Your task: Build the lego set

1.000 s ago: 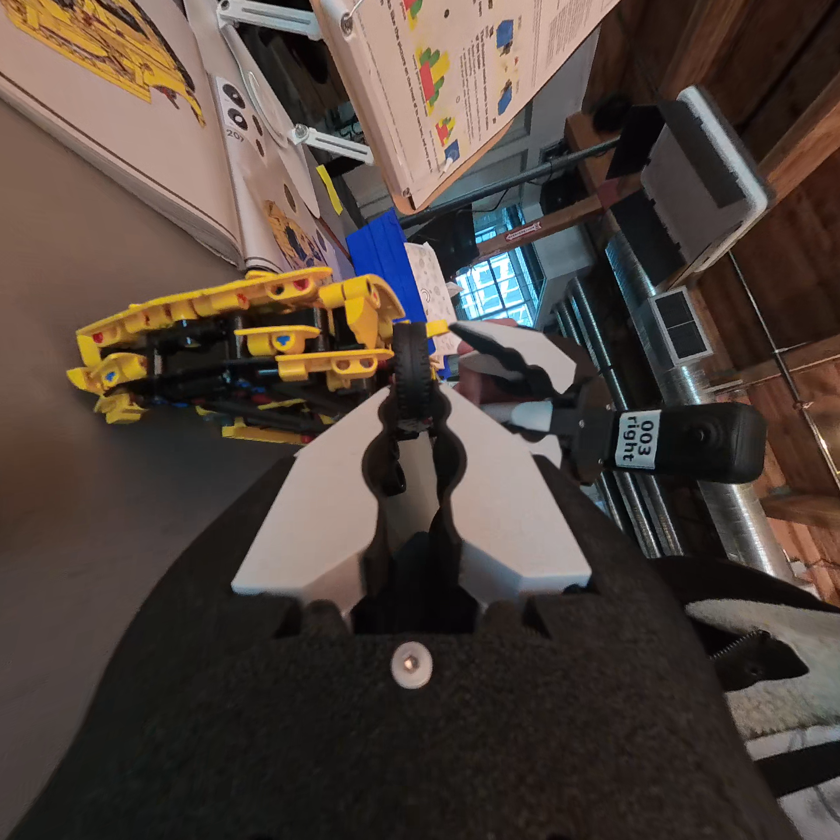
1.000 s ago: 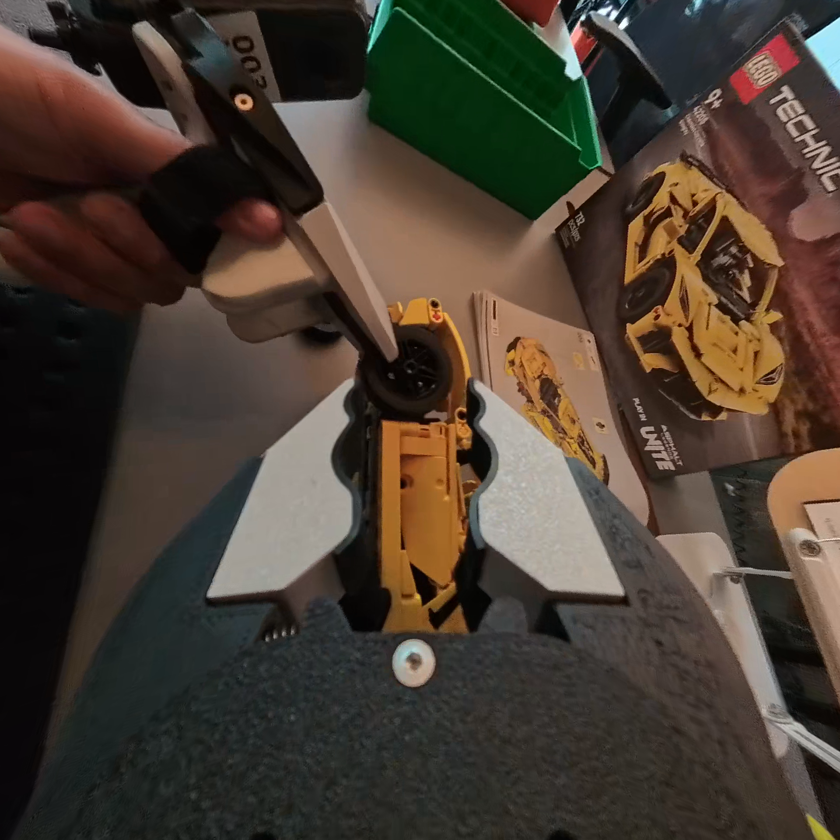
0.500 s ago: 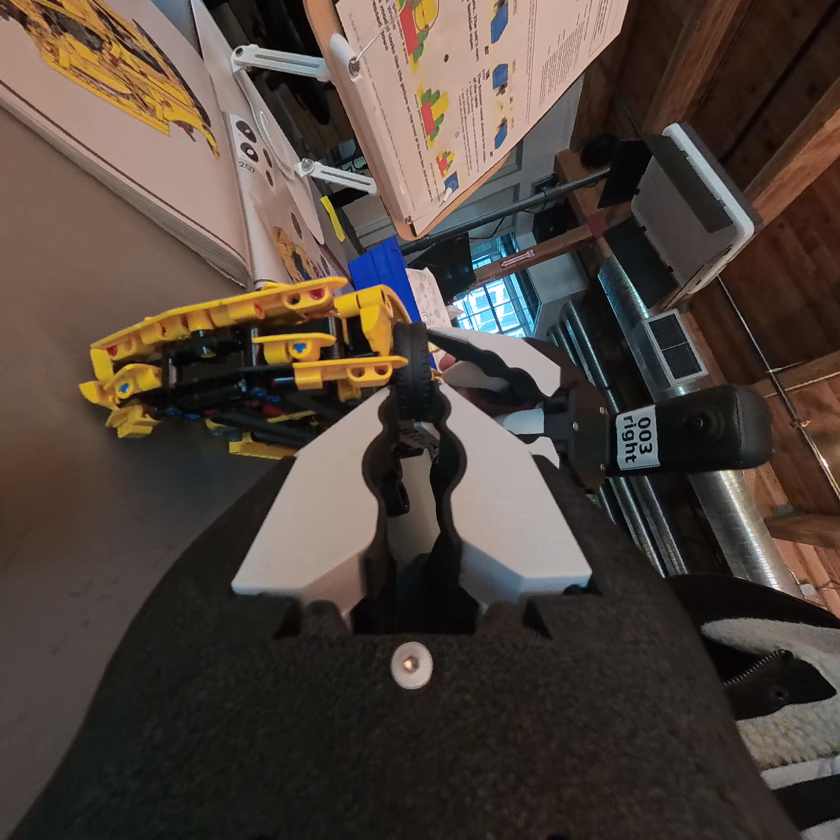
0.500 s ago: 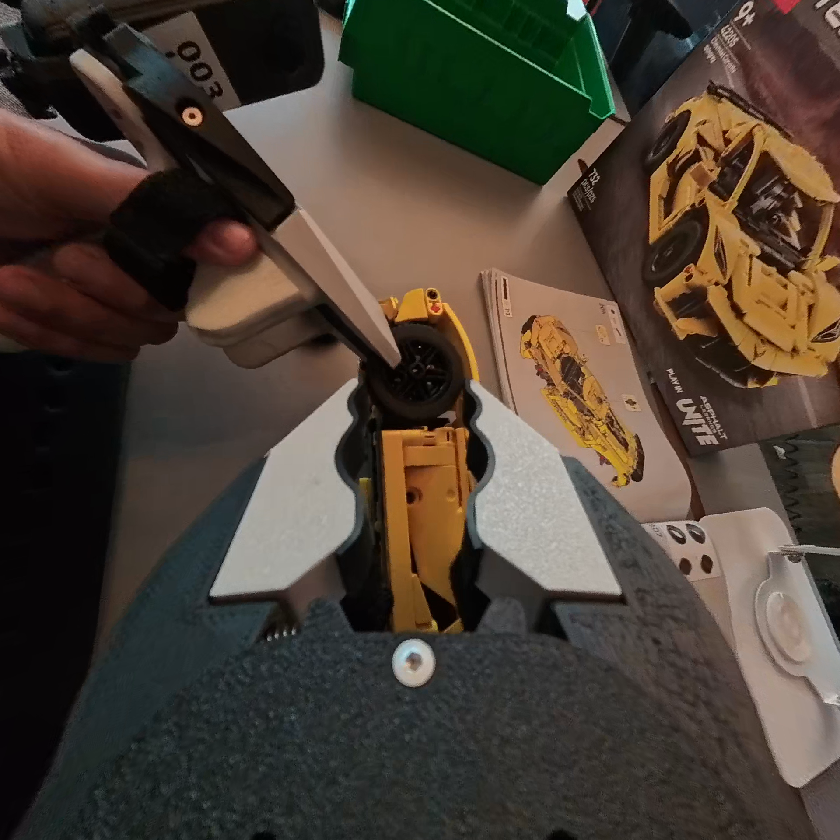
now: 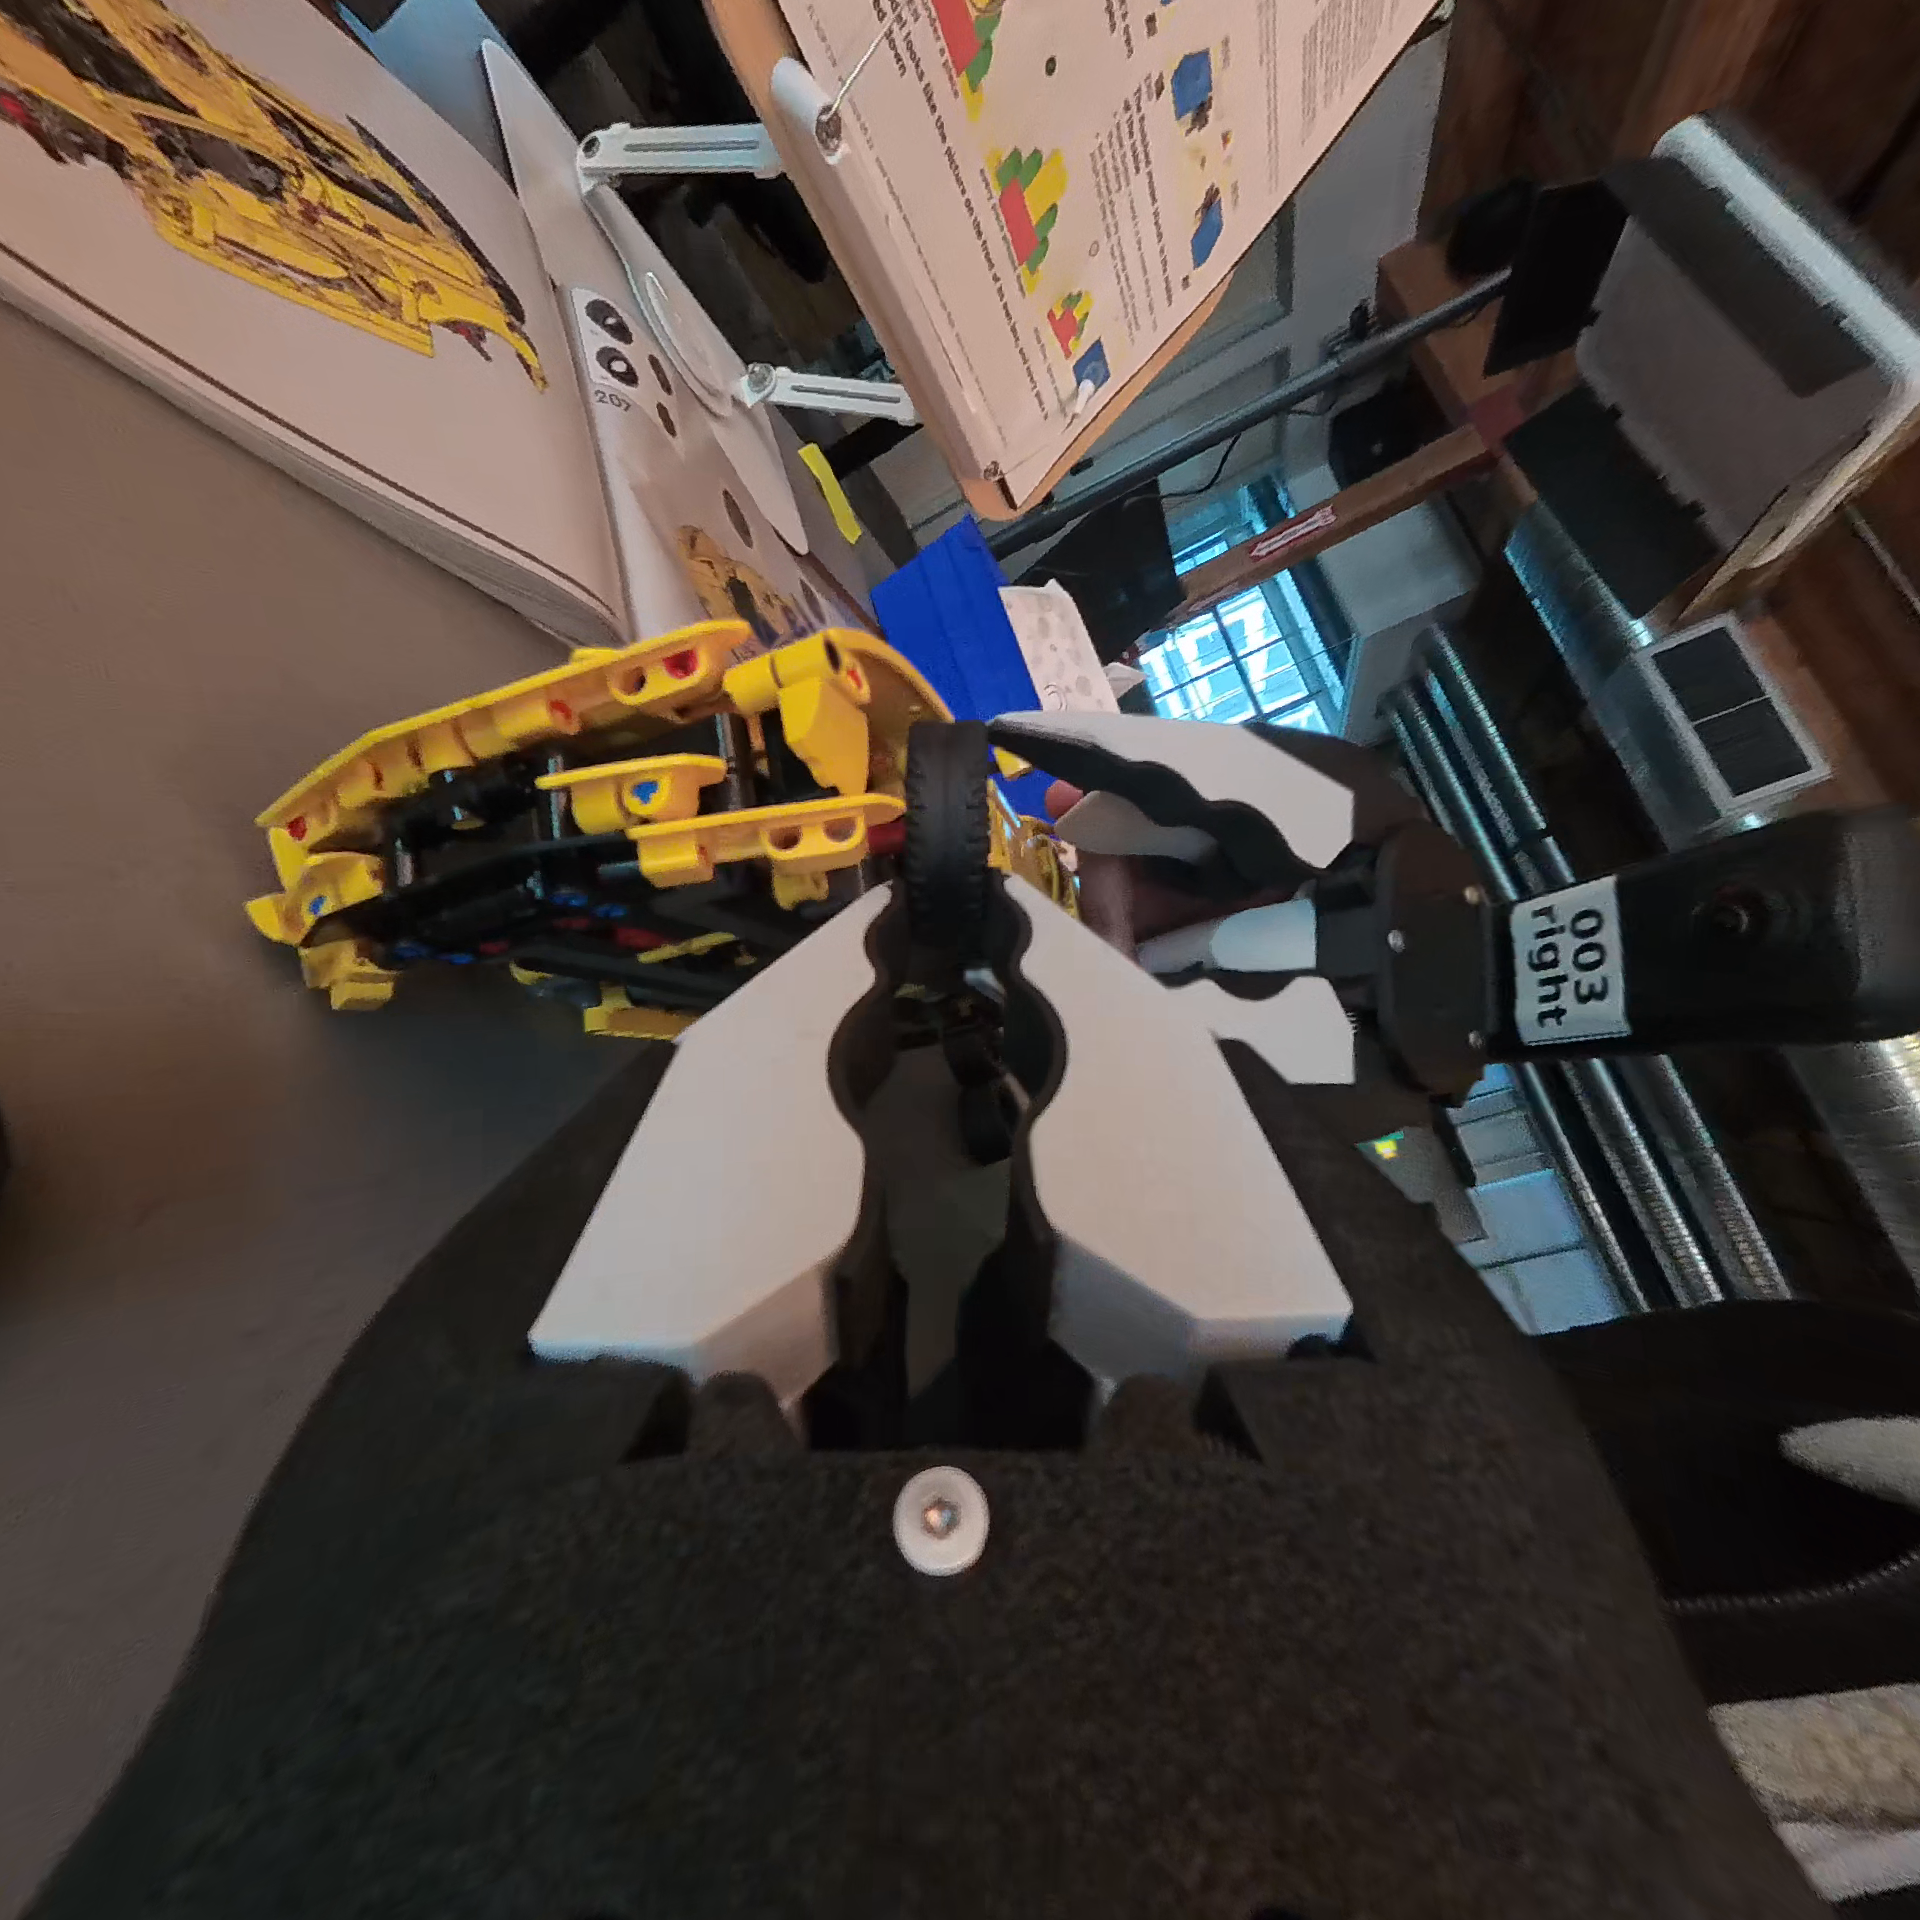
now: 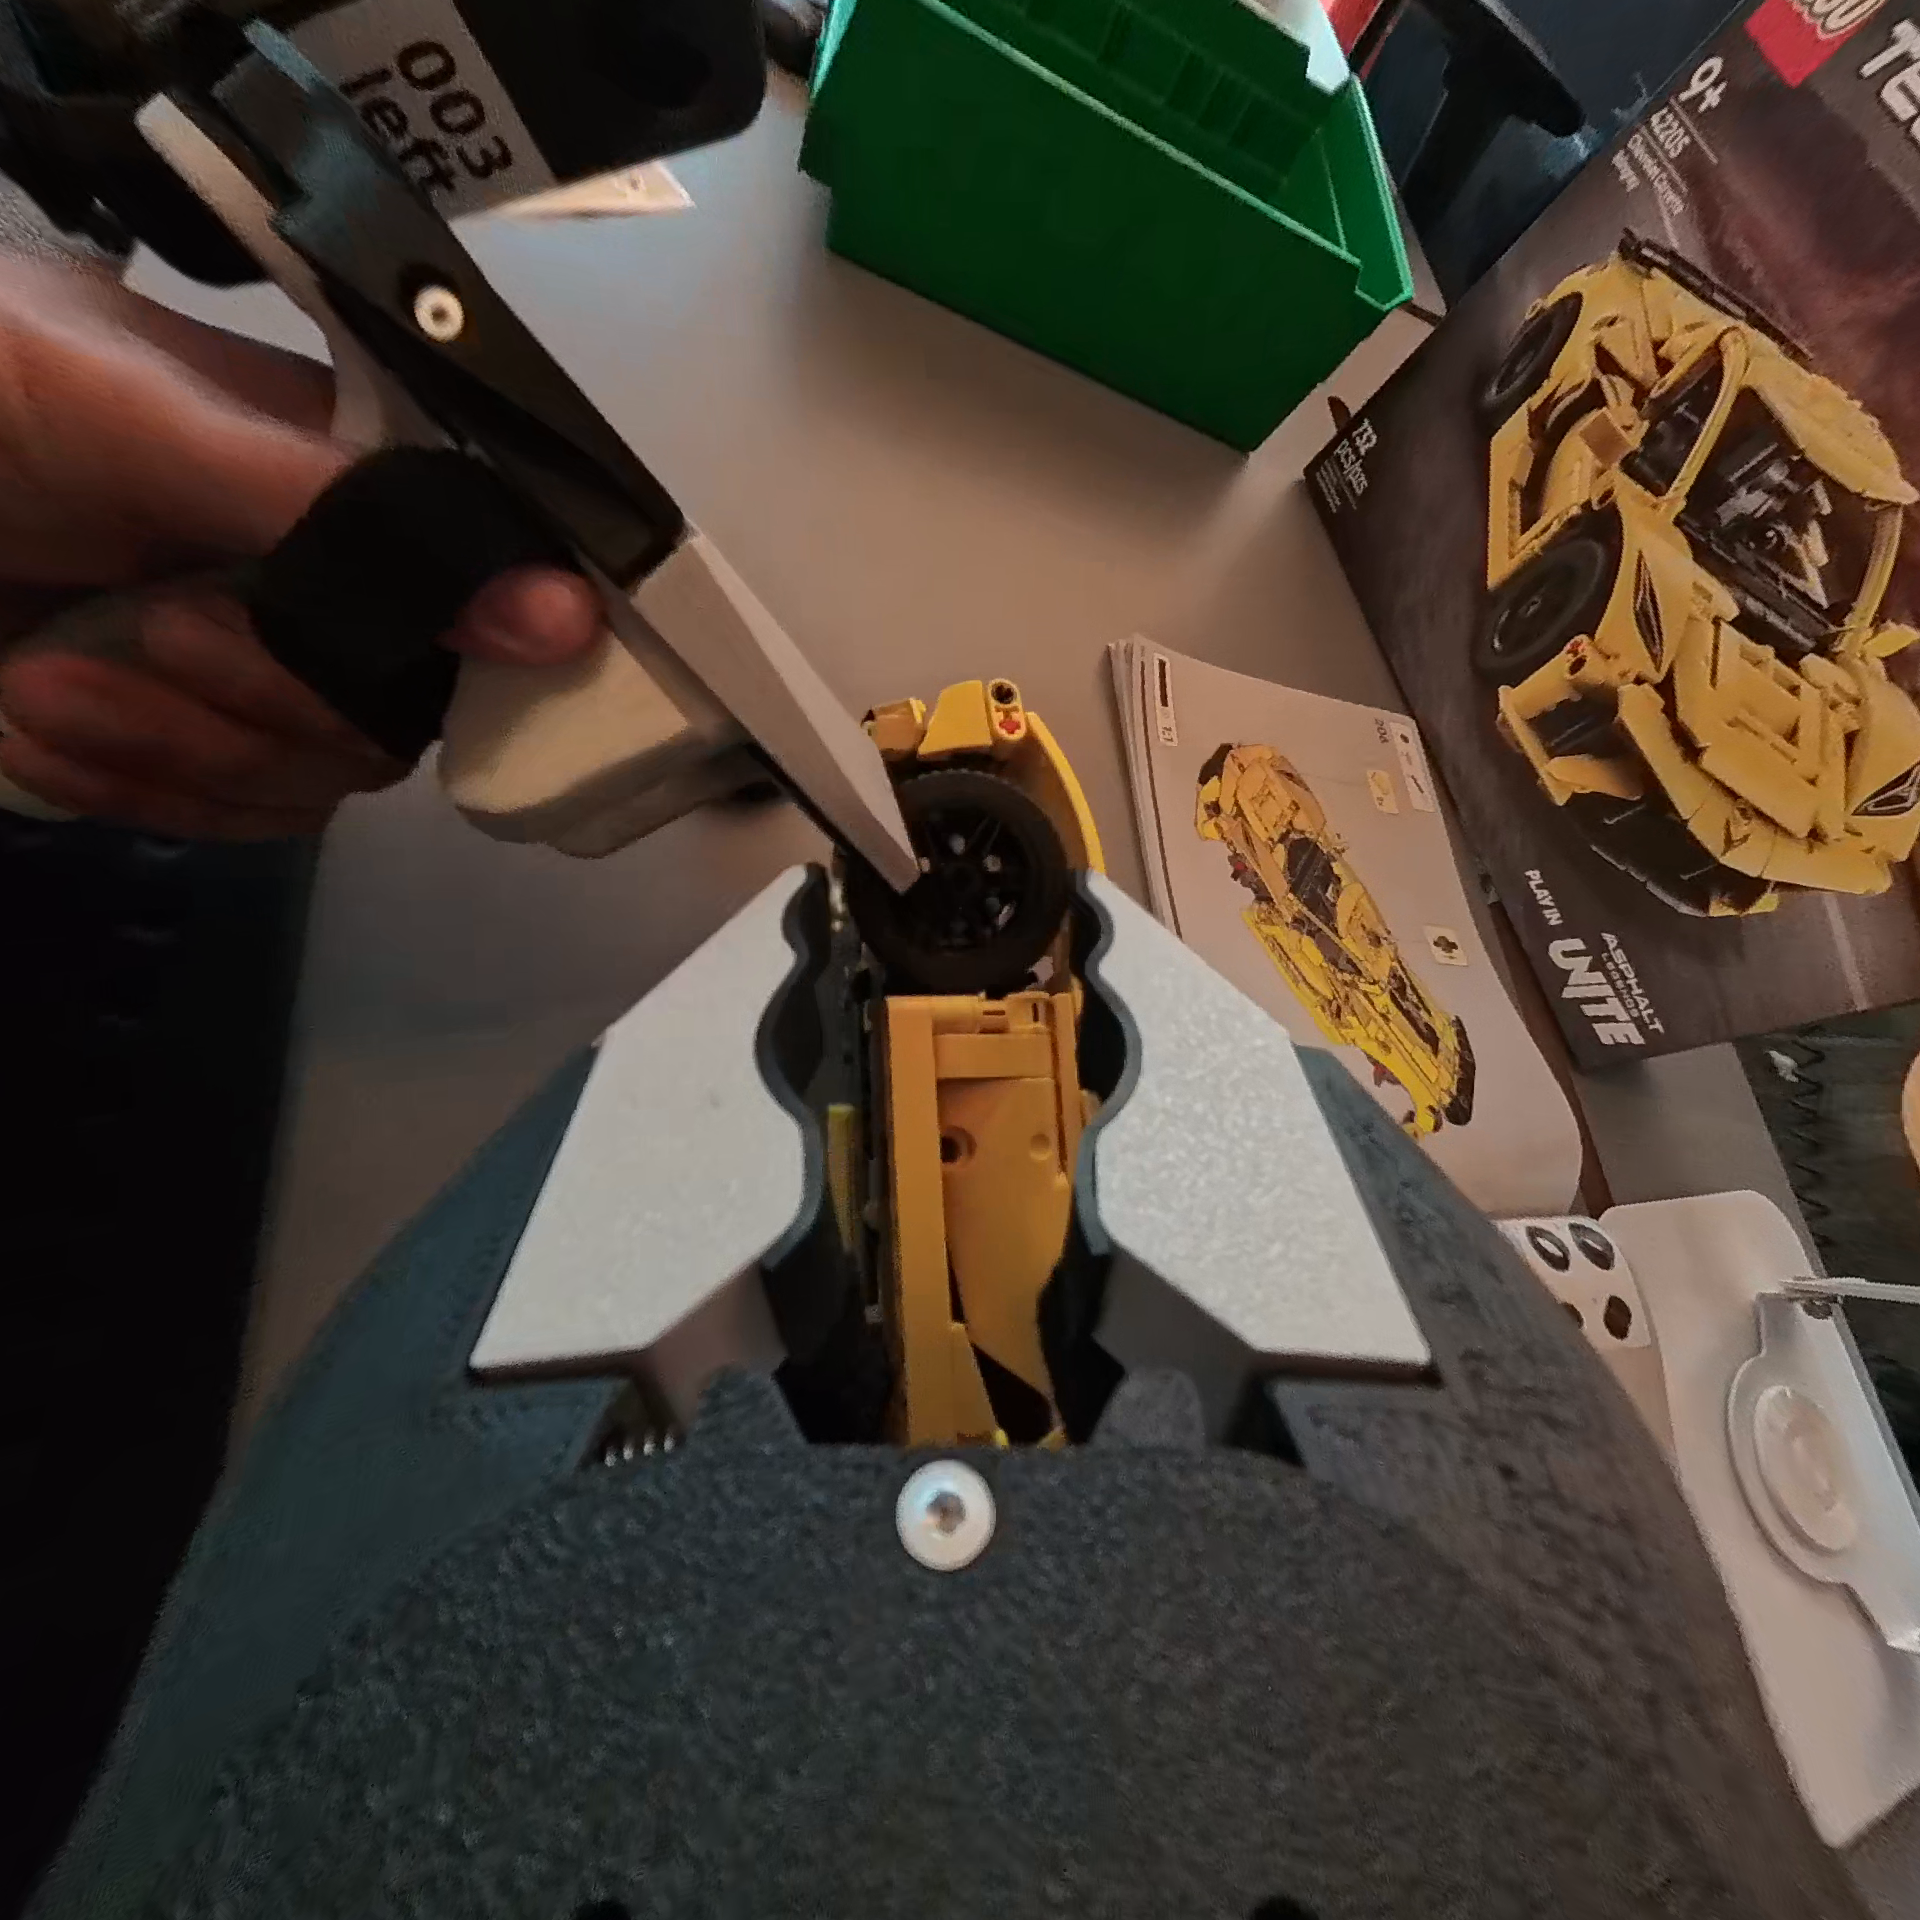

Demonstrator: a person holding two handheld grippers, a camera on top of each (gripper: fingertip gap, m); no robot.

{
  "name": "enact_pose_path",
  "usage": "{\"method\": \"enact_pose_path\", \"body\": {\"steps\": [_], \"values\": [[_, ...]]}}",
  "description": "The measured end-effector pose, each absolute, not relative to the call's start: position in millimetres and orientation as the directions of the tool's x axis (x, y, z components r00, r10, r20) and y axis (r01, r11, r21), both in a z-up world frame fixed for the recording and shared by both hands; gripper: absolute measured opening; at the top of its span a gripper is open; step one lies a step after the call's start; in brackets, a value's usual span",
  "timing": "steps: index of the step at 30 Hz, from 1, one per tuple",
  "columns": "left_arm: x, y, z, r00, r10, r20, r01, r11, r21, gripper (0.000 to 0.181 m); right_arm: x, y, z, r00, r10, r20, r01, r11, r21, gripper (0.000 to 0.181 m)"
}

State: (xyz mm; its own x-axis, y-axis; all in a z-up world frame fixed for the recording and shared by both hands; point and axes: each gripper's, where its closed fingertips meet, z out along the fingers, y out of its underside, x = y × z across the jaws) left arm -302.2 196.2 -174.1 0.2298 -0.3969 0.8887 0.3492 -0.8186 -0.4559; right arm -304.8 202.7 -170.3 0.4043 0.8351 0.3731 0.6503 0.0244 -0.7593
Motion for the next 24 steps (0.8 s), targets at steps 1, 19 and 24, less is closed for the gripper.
{"method": "enact_pose_path", "body": {"steps": [1, 19, 24], "values": [[-302, 196, -174, 0.237, -0.4, 0.885, 0.343, -0.818, -0.462, 0.015, -306, 203, -168, 0.415, 0.832, 0.368, 0.635, 0.024, -0.772, 0.045], [-324, 188, -223, 0.604, -0.731, 0.317, -0.115, -0.474, -0.873, 0.031, -304, 209, -177, 0.444, 0.875, 0.192, 0.613, -0.141, -0.778, 0.043], [-320, 192, -184, 0.688, -0.717, 0.11, -0.051, -0.198, -0.979, 0.024, -303, 211, -177, 0.449, 0.876, 0.175, 0.611, -0.158, -0.776, 0.043]]}}
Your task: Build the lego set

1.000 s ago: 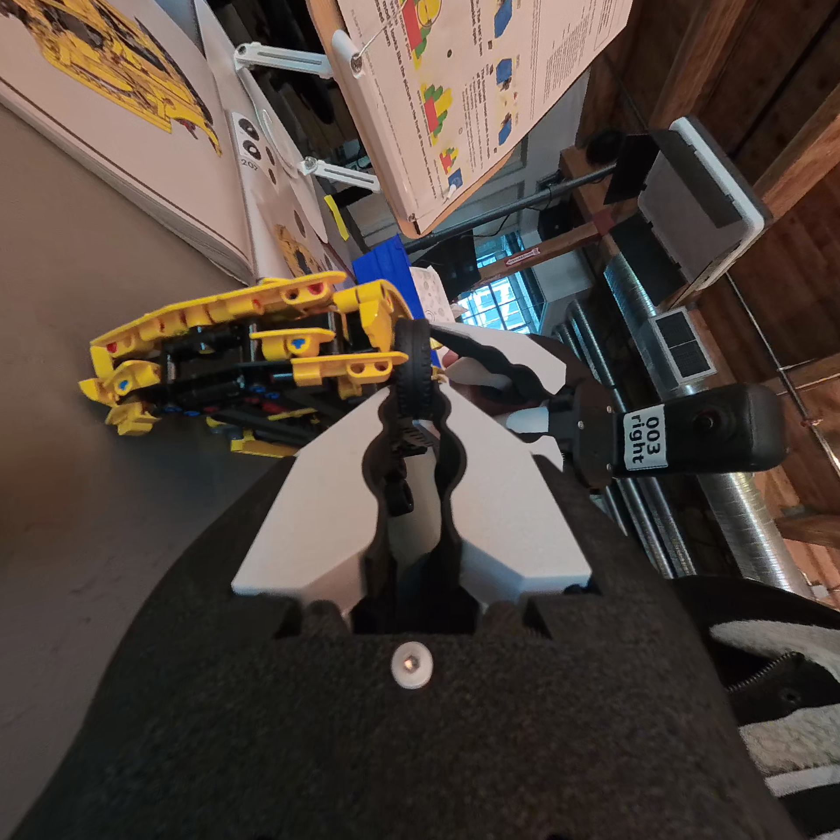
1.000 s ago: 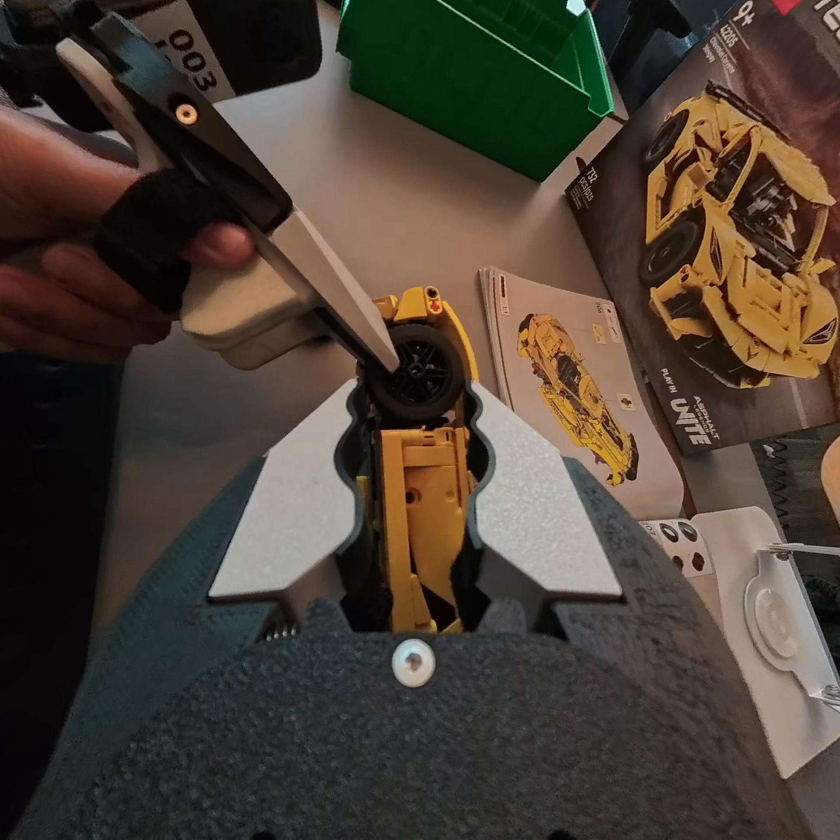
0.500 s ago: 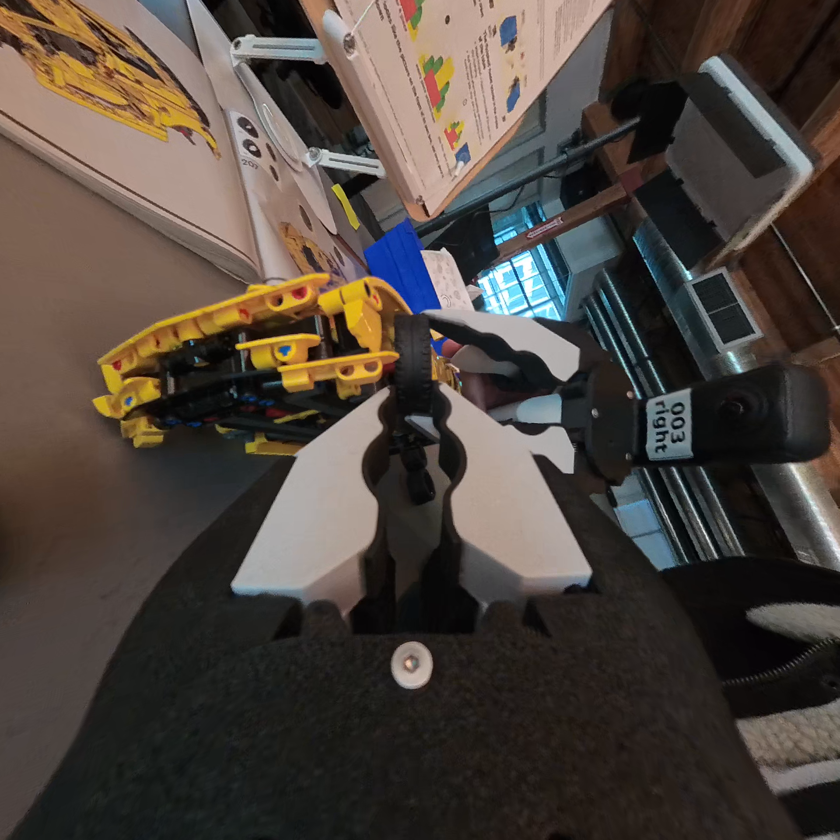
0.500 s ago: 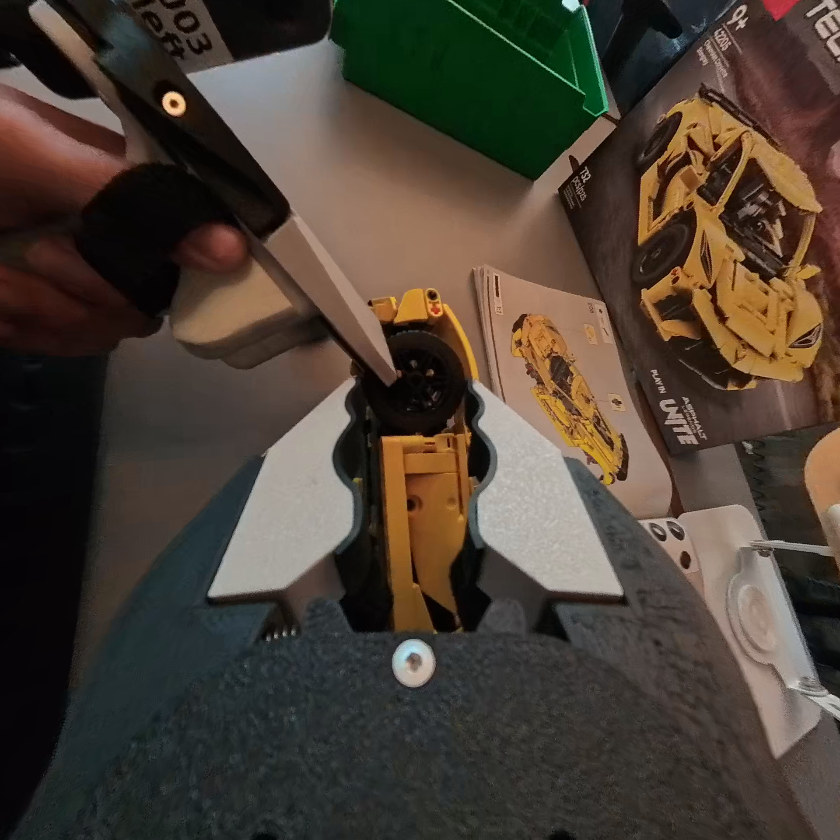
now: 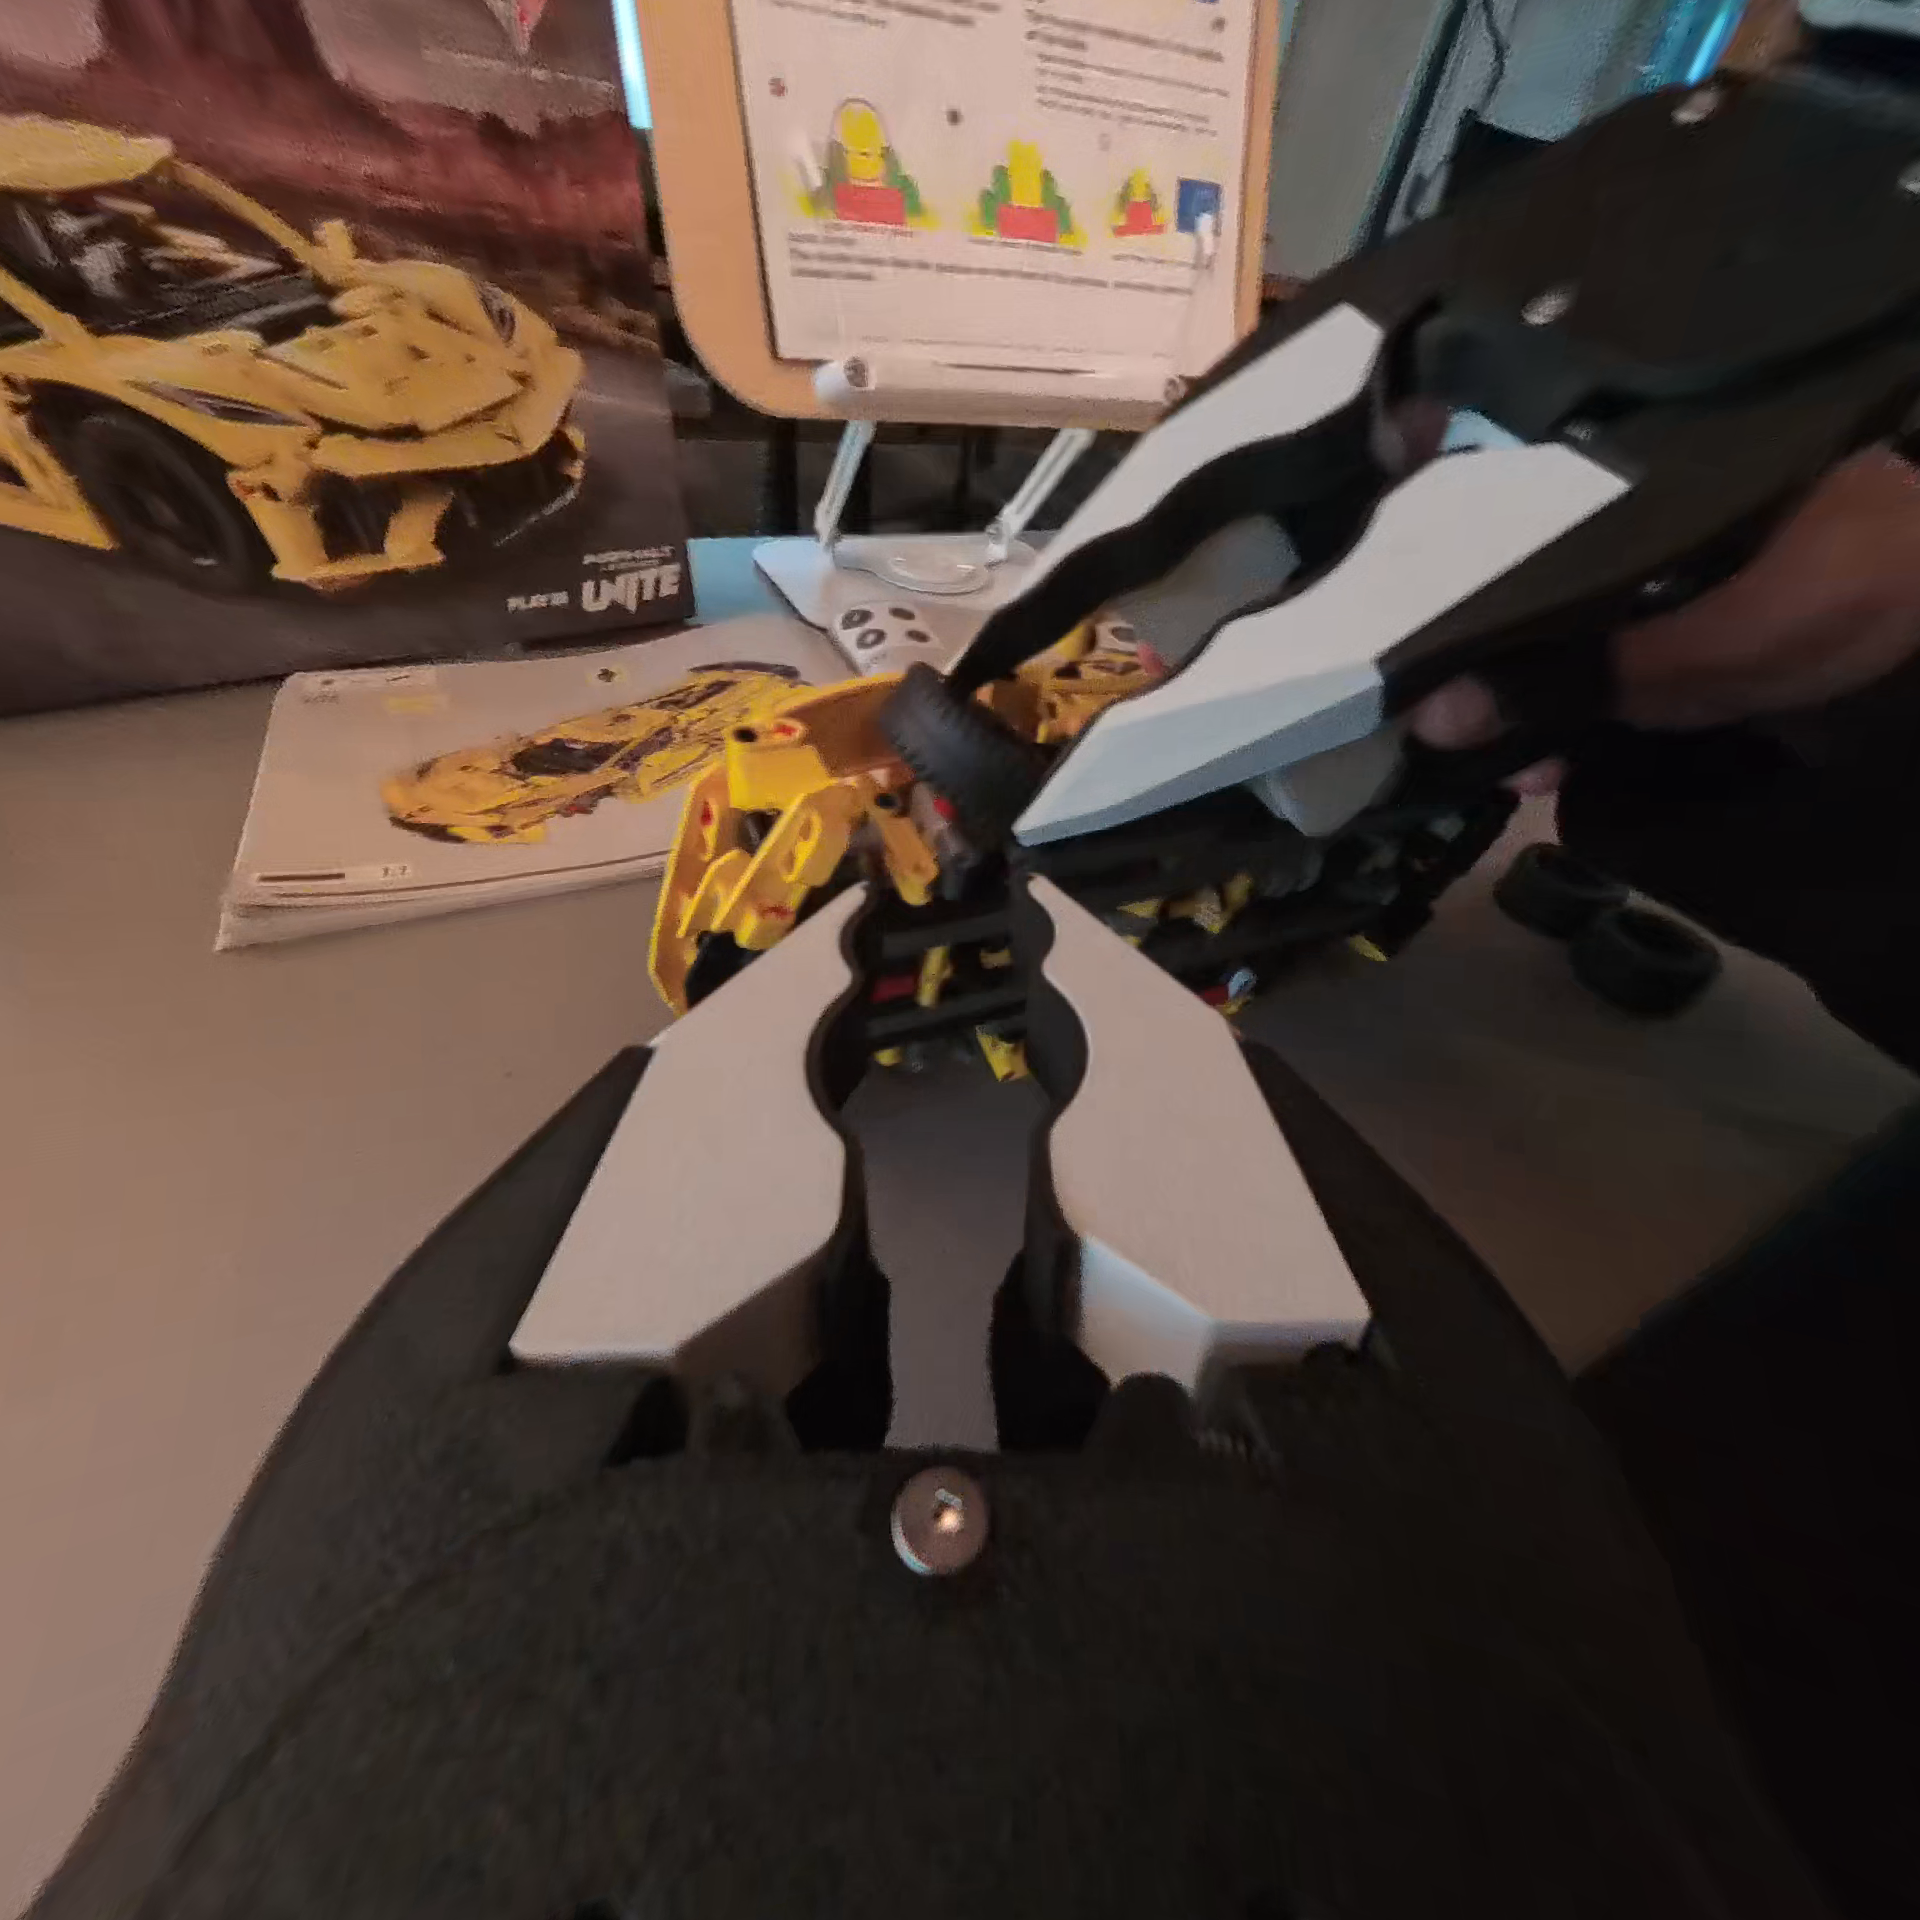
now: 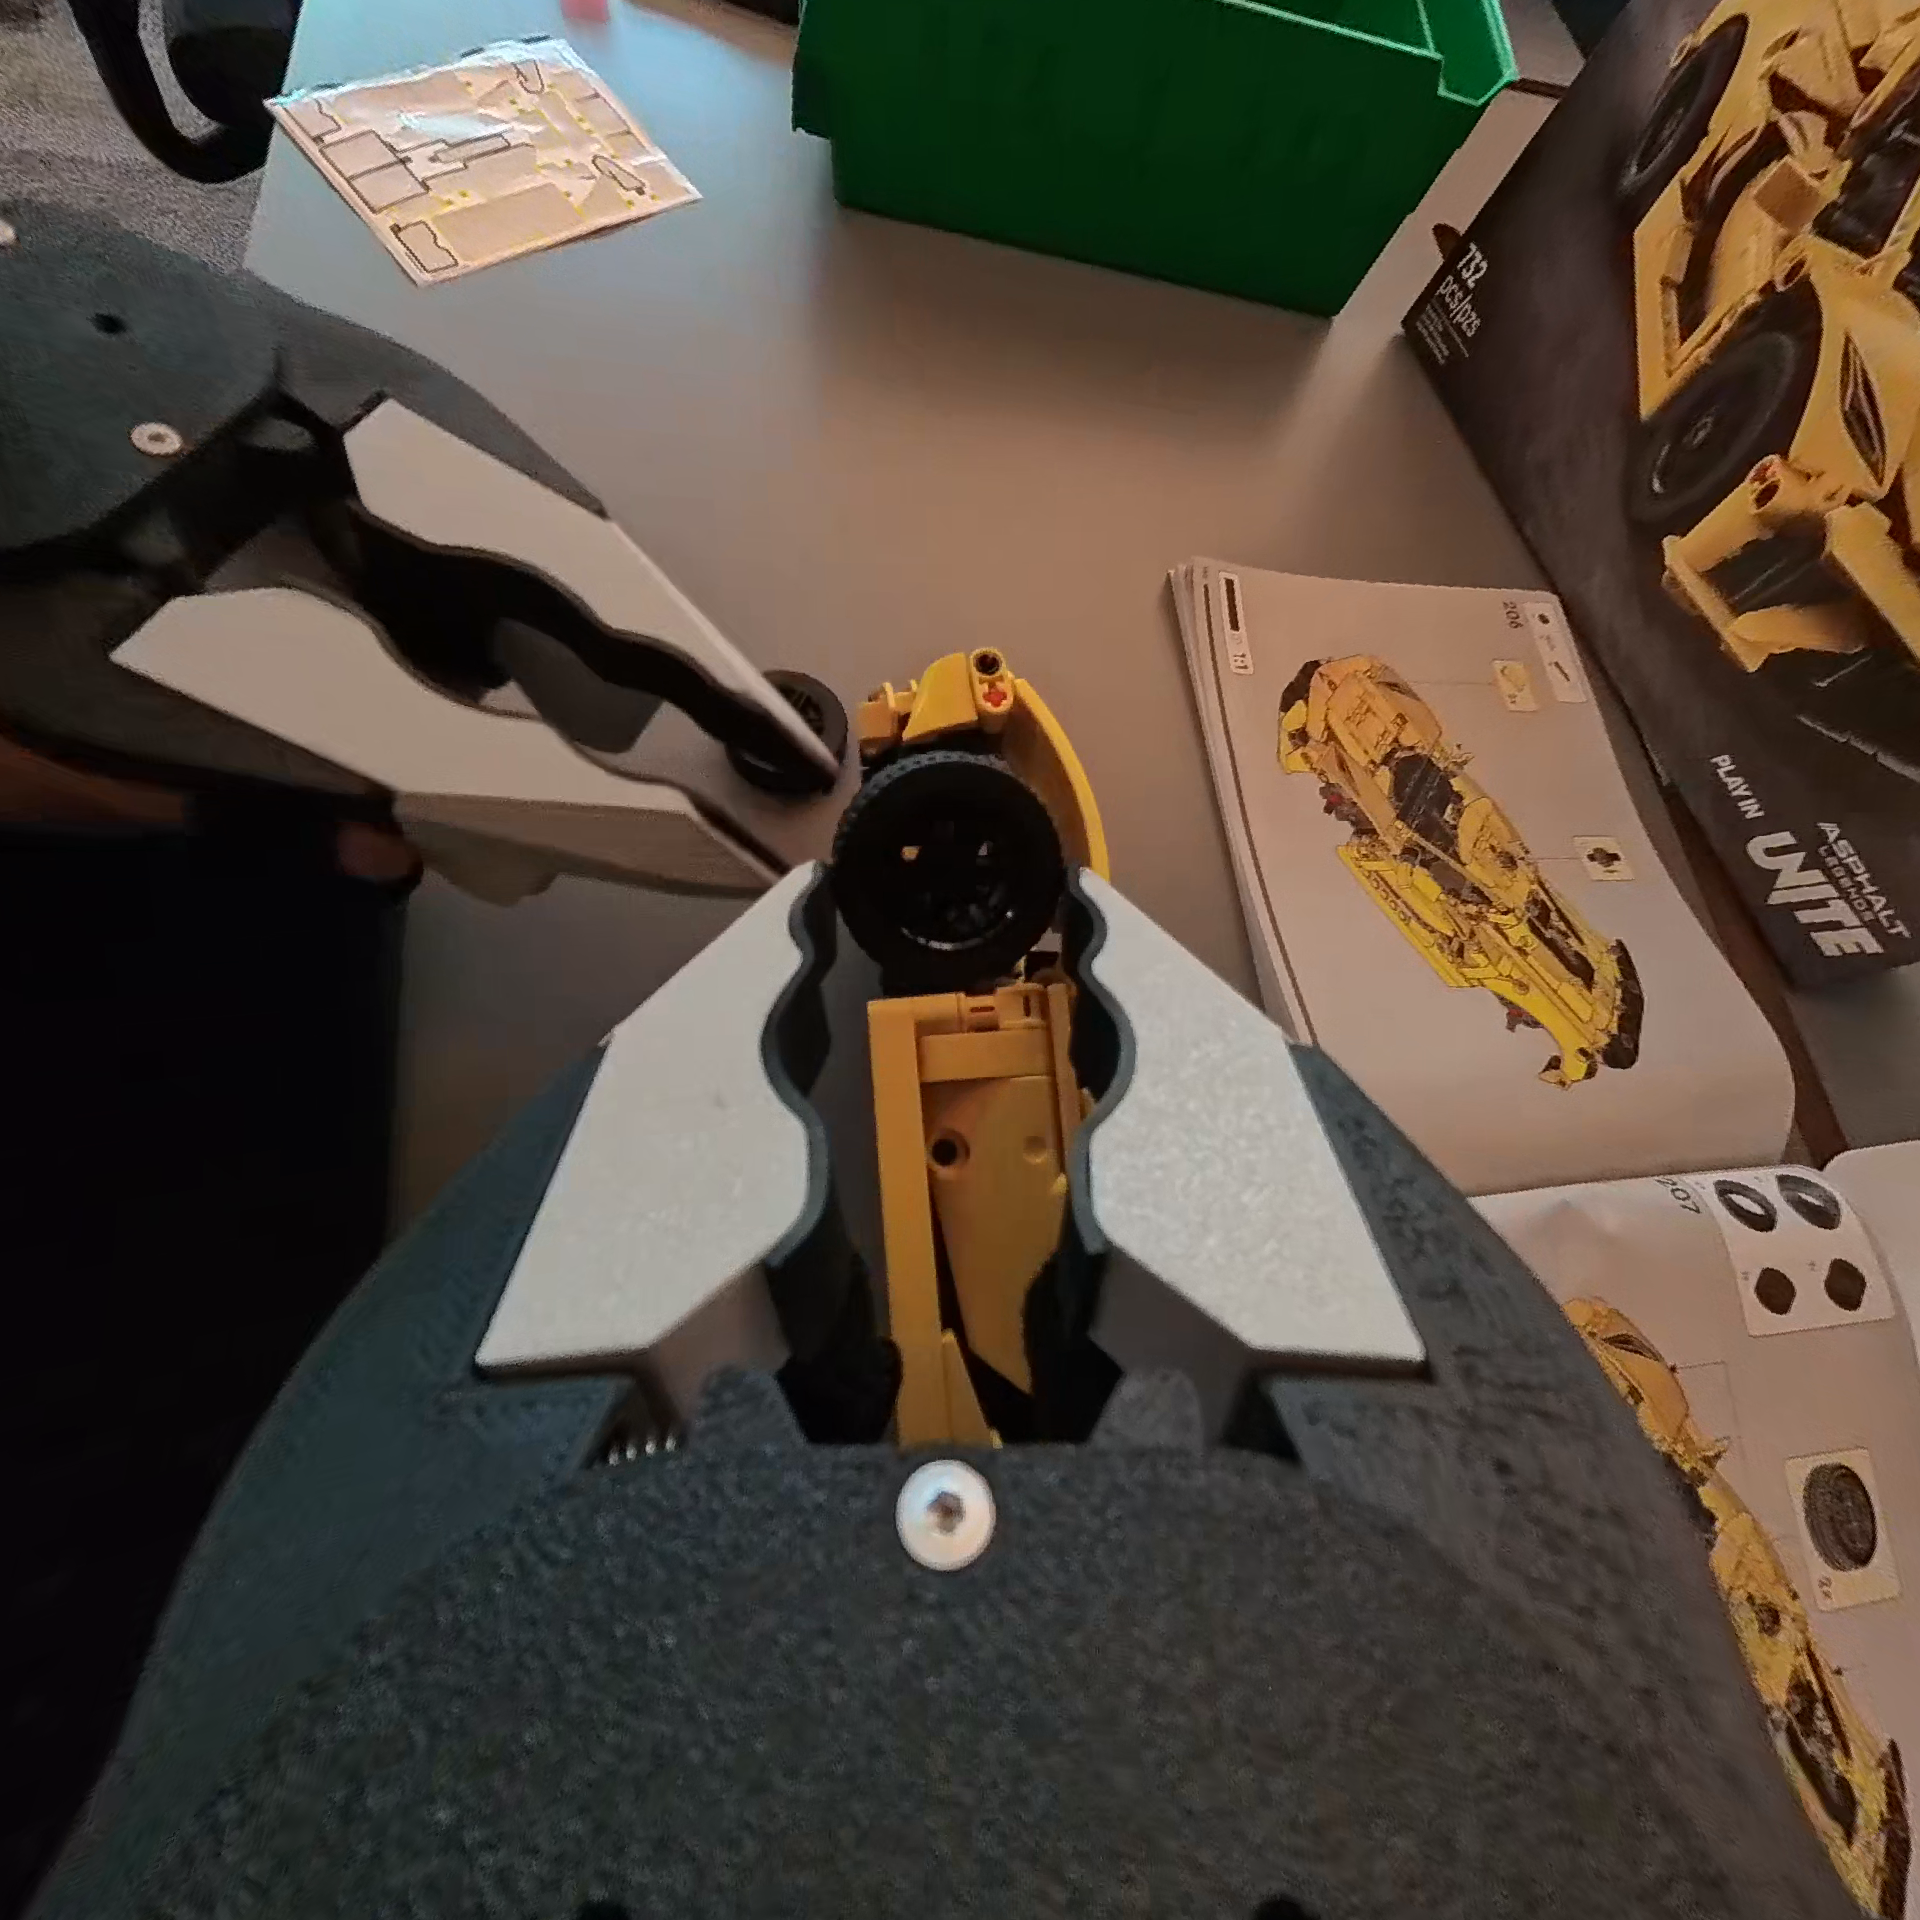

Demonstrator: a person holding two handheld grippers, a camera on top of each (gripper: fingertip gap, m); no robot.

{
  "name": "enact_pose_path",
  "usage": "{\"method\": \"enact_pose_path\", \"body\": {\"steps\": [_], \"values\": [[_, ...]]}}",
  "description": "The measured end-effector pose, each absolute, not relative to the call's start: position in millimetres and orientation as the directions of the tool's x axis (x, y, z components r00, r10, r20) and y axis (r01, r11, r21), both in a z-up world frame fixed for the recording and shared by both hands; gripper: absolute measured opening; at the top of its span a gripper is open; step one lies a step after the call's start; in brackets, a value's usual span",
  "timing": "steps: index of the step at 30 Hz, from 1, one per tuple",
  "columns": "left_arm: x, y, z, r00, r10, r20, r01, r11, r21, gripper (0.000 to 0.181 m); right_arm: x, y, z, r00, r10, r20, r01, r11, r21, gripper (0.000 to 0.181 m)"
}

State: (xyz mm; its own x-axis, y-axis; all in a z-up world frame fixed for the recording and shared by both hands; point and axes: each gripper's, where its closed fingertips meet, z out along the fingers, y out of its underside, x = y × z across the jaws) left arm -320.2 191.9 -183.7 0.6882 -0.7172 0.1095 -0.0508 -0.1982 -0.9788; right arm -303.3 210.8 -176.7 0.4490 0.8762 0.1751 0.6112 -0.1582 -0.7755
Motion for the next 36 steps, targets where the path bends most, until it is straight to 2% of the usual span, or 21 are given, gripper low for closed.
{"method": "enact_pose_path", "body": {"steps": [10, 16, 20, 26, 30, 33, 36], "values": [[-308, 209, -197, 0.735, -0.678, -0.008, -0.162, -0.164, -0.973, 0.025, -303, 210, -177, 0.46, 0.883, 0.092, 0.584, -0.223, -0.781, 0.042], [-302, 215, -199, 0.741, -0.671, 0.034, -0.129, -0.192, -0.973, 0.02, -302, 213, -177, 0.467, 0.873, 0.141, 0.616, -0.206, -0.76, 0.042], [-300, 217, -199, 0.75, -0.661, 0.025, -0.128, -0.182, -0.975, 0.019, -301, 215, -177, 0.449, 0.871, 0.198, 0.667, -0.18, -0.723, 0.043], [-304, 217, -199, 0.726, -0.674, 0.136, -0.046, -0.245, -0.968, 0.019, -305, 218, -177, 0.388, 0.867, 0.311, 0.762, -0.112, -0.638, 0.043], [-304, 216, -198, 0.722, -0.676, 0.145, -0.037, -0.247, -0.968, 0.019, -306, 218, -176, 0.359, 0.858, 0.366, 0.791, -0.072, -0.607, 0.044], [-304, 216, -198, 0.722, -0.676, 0.144, -0.036, -0.245, -0.969, 0.019, -306, 217, -176, 0.353, 0.861, 0.365, 0.783, -0.059, -0.619, 0.044], [-304, 215, -198, 0.721, -0.676, 0.152, -0.029, -0.249, -0.968, 0.019, -306, 214, -179, 0.367, 0.888, 0.278, 0.759, -0.113, -0.641, 0.044]]}}
